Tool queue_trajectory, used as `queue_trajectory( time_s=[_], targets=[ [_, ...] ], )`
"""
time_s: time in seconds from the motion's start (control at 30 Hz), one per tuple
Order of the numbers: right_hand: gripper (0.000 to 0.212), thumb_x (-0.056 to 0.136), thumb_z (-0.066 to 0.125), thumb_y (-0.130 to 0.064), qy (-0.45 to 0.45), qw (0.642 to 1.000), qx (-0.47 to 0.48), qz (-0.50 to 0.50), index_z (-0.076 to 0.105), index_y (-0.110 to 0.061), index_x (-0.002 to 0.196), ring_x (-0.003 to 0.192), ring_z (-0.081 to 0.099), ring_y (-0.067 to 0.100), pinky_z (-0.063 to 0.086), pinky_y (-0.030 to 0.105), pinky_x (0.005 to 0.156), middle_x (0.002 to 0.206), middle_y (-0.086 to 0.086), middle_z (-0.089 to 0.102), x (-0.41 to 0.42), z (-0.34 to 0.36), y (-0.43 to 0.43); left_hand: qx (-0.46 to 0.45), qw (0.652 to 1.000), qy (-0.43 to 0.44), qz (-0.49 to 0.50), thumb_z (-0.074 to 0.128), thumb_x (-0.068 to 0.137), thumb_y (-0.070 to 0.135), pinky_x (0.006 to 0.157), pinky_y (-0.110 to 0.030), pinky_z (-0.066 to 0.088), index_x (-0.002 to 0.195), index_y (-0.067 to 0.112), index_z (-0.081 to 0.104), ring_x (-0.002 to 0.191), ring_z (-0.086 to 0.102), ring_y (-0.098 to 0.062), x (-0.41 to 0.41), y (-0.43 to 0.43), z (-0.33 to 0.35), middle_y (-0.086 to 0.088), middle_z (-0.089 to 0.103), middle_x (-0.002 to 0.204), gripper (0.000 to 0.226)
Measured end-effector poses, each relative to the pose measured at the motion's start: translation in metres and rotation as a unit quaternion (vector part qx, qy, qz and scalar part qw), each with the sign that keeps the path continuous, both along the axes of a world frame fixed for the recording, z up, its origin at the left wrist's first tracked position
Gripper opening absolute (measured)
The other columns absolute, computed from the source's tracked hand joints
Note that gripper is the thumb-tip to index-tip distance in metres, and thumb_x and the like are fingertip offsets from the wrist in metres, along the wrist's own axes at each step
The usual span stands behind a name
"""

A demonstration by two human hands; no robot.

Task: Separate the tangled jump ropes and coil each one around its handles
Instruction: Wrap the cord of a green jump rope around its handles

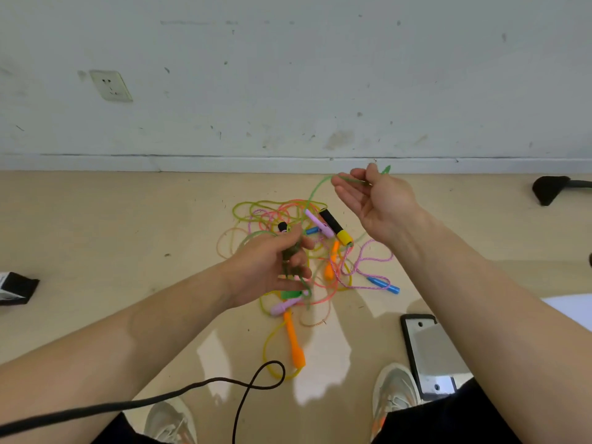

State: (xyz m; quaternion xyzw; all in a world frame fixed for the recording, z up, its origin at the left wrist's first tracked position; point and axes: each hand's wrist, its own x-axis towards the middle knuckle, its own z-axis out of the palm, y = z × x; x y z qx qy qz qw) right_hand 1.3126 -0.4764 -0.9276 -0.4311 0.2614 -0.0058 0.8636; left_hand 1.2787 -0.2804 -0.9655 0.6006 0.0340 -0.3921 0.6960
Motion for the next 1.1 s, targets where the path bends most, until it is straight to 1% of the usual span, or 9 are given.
queue_trajectory(
  time_s=[0.13, 0.27, 0.4, 0.5, 0.6, 0.73, 0.9, 1.03, 1.1],
  targets=[
    [0.036, 0.104, 0.048, -0.023, 0.055, 0.995, -0.036, 0.074, 0.041, 0.003, 0.128, 0.088, 0.072, 0.032, 0.062, 0.031, 0.065, 0.124, 0.03, 0.058, -0.006, -0.002, 0.004, -0.005, 0.999, -0.01, 0.033, 0.043, 0.105, 0.033, 0.092, -0.054, 0.048, 0.093, 0.016, 0.059, 0.066, 0.059, -0.017, 0.01, -0.002, 0.01, 0.0, 0.042, 0.068, 0.026],
    [0.017, 0.097, 0.047, -0.015, 0.074, 0.939, -0.285, 0.175, 0.059, -0.004, 0.1, 0.07, 0.066, 0.029, 0.054, 0.034, 0.057, 0.088, 0.014, 0.065, -0.024, -0.007, 0.028, -0.038, 0.993, 0.012, 0.112, 0.04, 0.106, 0.031, 0.078, -0.044, 0.056, 0.083, 0.02, 0.053, 0.061, 0.058, -0.015, 0.028, 0.004, 0.028, 0.005, 0.042, 0.063, 0.028],
    [0.019, 0.096, 0.042, -0.022, 0.068, 0.88, -0.431, 0.188, 0.054, -0.011, 0.087, 0.078, 0.063, 0.035, 0.056, 0.048, 0.071, 0.089, 0.014, 0.06, -0.039, -0.031, 0.04, -0.072, 0.982, 0.04, 0.171, 0.036, 0.107, 0.028, 0.073, -0.041, 0.06, 0.084, 0.02, 0.051, 0.061, 0.063, -0.014, 0.038, 0.012, 0.043, 0.008, 0.048, 0.06, 0.028],
    [0.027, 0.095, 0.042, -0.012, 0.027, 0.871, -0.395, 0.293, 0.067, -0.009, 0.107, 0.106, 0.06, 0.026, 0.051, 0.033, 0.091, 0.108, 0.004, 0.065, -0.047, -0.047, 0.046, -0.084, 0.975, 0.057, 0.197, 0.035, 0.108, 0.027, 0.071, -0.04, 0.058, 0.084, 0.02, 0.051, 0.06, 0.065, -0.014, 0.038, 0.013, 0.05, 0.007, 0.05, 0.061, 0.03],
    [0.04, 0.092, 0.037, -0.02, -0.022, 0.877, -0.287, 0.385, 0.075, -0.021, 0.105, 0.123, 0.051, 0.01, 0.048, 0.006, 0.074, 0.125, -0.008, 0.064, -0.059, -0.052, 0.058, -0.114, 0.964, 0.08, 0.227, 0.033, 0.109, 0.025, 0.06, -0.036, 0.06, 0.084, 0.016, 0.05, 0.057, 0.065, -0.017, 0.036, 0.011, 0.054, 0.003, 0.051, 0.06, 0.031],
    [0.05, 0.094, 0.033, -0.054, -0.034, 0.924, -0.229, 0.303, 0.071, -0.021, 0.089, 0.107, 0.061, 0.012, 0.047, 0.045, 0.104, 0.107, -0.006, 0.071, -0.057, -0.063, 0.072, -0.15, 0.95, 0.098, 0.257, 0.031, 0.109, 0.023, 0.054, -0.037, 0.06, 0.083, 0.012, 0.049, 0.056, 0.067, -0.02, 0.037, 0.011, 0.055, -0.002, 0.051, 0.06, 0.034],
    [0.085, 0.085, 0.018, -0.081, -0.078, 0.915, -0.235, 0.319, 0.07, -0.021, 0.114, 0.11, 0.062, 0.013, 0.044, 0.033, 0.103, 0.118, -0.002, 0.07, -0.052, -0.063, 0.078, -0.16, 0.94, 0.105, 0.283, 0.03, 0.109, 0.021, 0.056, -0.039, 0.061, 0.082, 0.009, 0.05, 0.058, 0.07, -0.021, 0.038, 0.013, 0.055, -0.005, 0.052, 0.063, 0.036],
    [0.059, 0.083, 0.056, -0.063, -0.122, 0.873, -0.325, 0.344, 0.064, -0.007, 0.101, 0.096, 0.063, 0.015, 0.048, 0.033, 0.091, 0.102, 0.012, 0.069, -0.058, -0.064, 0.079, -0.152, 0.941, 0.103, 0.284, 0.029, 0.11, 0.022, 0.055, -0.036, 0.06, 0.081, 0.01, 0.05, 0.061, 0.071, -0.021, 0.041, 0.014, 0.055, -0.004, 0.055, 0.062, 0.037],
    [0.035, 0.1, 0.052, -0.038, -0.124, 0.86, -0.345, 0.355, 0.059, -0.006, 0.088, 0.078, 0.062, 0.015, 0.048, 0.031, 0.078, 0.081, 0.011, 0.067, -0.059, -0.06, 0.08, -0.138, 0.944, 0.095, 0.284, 0.029, 0.11, 0.023, 0.053, -0.034, 0.06, 0.082, 0.009, 0.051, 0.062, 0.072, -0.022, 0.043, 0.014, 0.053, -0.005, 0.058, 0.064, 0.038]
  ],
)
